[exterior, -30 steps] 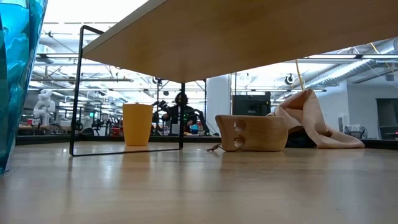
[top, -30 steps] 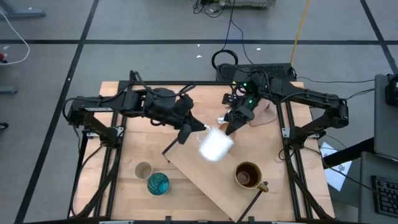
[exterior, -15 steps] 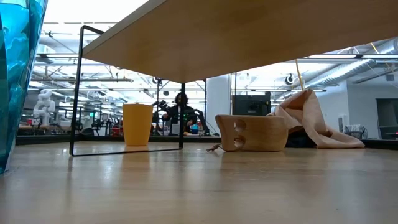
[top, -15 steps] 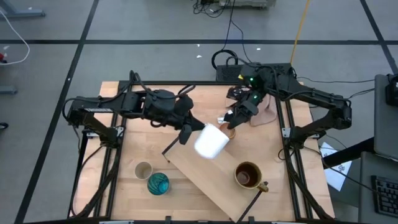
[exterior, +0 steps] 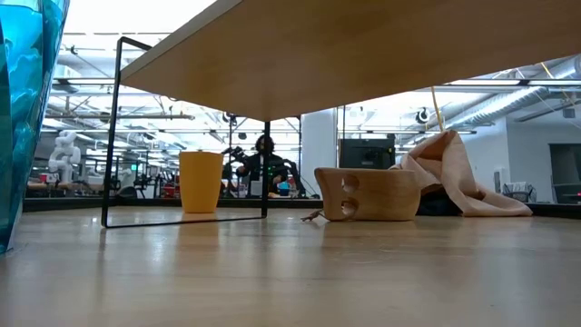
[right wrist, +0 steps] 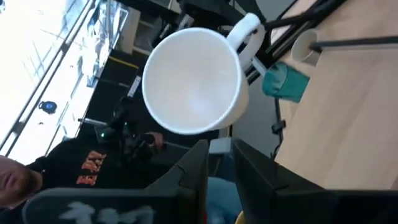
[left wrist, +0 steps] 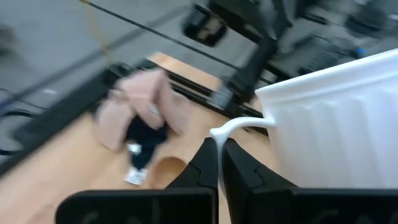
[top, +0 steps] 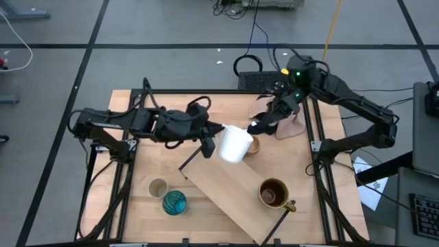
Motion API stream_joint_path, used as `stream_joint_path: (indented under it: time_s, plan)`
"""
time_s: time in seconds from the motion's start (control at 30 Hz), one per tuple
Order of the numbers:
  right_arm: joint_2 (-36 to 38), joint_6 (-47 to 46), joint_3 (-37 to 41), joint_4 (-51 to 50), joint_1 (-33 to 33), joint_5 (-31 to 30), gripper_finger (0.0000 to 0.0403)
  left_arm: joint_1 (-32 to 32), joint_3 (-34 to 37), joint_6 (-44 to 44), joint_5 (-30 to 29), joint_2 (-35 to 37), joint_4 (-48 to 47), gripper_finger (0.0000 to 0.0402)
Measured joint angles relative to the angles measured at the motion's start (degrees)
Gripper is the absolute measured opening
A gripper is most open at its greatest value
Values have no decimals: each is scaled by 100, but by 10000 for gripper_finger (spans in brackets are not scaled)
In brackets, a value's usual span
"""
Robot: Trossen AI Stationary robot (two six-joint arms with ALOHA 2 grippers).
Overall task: Stack small to large cups/mugs on shelf
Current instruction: Put the white mug on the shelf
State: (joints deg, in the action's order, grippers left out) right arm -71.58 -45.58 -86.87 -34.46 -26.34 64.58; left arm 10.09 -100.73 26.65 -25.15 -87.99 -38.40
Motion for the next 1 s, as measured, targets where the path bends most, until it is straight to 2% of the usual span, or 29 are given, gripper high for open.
stream_joint_path:
  time_s: [0.2,0.37,0.57,0.7,0.8,1.0]
  plan:
    - [232,21,0,0,-272,-18,66,384,211,290,-1799,4,115,3]
    - [400,24,2,0,-386,-22,66,659,727,641,-2734,-14,513,3]
    - [517,185,2,-3,-412,-24,66,929,1601,531,-3751,-24,1856,3]
    - [576,324,2,-6,-412,-22,66,959,2053,443,-3742,-24,2409,3]
    - [608,329,2,-5,-412,-22,66,984,2214,446,-3506,-73,2462,3]
    - [613,328,2,-4,-412,-33,66,1060,2265,149,-3700,-440,2419,3]
